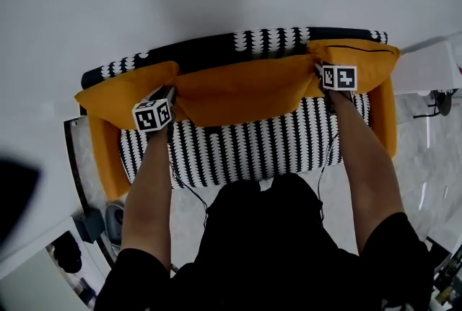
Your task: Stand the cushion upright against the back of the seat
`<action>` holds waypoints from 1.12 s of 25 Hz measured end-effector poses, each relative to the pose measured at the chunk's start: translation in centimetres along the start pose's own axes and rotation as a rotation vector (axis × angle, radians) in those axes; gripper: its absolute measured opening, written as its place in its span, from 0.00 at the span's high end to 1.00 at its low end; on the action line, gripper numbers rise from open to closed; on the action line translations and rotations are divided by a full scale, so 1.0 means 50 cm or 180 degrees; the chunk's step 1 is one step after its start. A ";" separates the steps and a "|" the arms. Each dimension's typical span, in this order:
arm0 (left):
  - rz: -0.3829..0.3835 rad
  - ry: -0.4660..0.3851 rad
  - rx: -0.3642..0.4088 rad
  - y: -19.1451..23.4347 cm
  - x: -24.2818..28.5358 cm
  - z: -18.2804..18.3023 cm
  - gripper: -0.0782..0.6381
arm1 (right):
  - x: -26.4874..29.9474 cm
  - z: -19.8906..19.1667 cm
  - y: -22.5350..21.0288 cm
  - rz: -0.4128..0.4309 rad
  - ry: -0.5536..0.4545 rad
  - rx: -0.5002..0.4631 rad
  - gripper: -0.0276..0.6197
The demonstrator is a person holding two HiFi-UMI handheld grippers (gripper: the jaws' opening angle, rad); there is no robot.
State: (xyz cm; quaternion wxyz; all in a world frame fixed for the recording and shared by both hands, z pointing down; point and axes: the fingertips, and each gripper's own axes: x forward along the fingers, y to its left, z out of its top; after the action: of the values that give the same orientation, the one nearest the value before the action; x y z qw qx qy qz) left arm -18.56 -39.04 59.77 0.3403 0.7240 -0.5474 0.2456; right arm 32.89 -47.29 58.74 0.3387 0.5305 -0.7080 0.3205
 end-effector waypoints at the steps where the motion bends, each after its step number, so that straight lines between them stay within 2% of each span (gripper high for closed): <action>1: 0.0001 -0.0028 0.0009 -0.001 -0.007 0.003 0.74 | -0.009 0.002 0.005 -0.0002 -0.0027 -0.0030 0.77; 7: -0.0097 -0.0284 -0.0122 -0.020 -0.067 0.031 0.74 | -0.077 0.011 0.048 0.0057 -0.0331 -0.0172 0.77; 9: -0.0147 -0.0372 -0.0056 -0.039 -0.098 0.044 0.74 | -0.114 0.010 0.067 0.0159 -0.0502 -0.0165 0.77; 12: -0.0253 -0.0503 0.0103 -0.078 -0.148 0.064 0.75 | -0.193 0.020 0.111 0.0347 -0.0854 -0.0117 0.81; 15: -0.0326 -0.0684 0.0213 -0.119 -0.194 0.084 0.82 | -0.274 0.021 0.166 0.0593 -0.1125 -0.0053 0.87; 20: -0.0599 -0.0937 0.0281 -0.238 -0.266 0.087 0.87 | -0.386 -0.017 0.265 0.1109 -0.1366 0.0153 0.90; 23: -0.0678 -0.0950 0.0349 -0.310 -0.309 0.067 0.87 | -0.441 -0.044 0.327 0.1293 -0.1383 -0.0051 0.90; 26: -0.0697 -0.0919 0.0246 -0.359 -0.345 0.042 0.87 | -0.496 -0.063 0.383 0.1472 -0.1378 -0.0316 0.90; 28: -0.0682 -0.0896 0.0226 -0.391 -0.371 0.022 0.87 | -0.540 -0.076 0.408 0.1612 -0.1399 -0.0372 0.90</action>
State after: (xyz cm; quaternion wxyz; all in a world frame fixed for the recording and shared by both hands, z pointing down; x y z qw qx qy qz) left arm -5.01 -24.98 41.16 0.2587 0.8170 -0.5004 0.1234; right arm 19.29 -25.06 36.83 0.1174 0.3738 -0.8905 0.2314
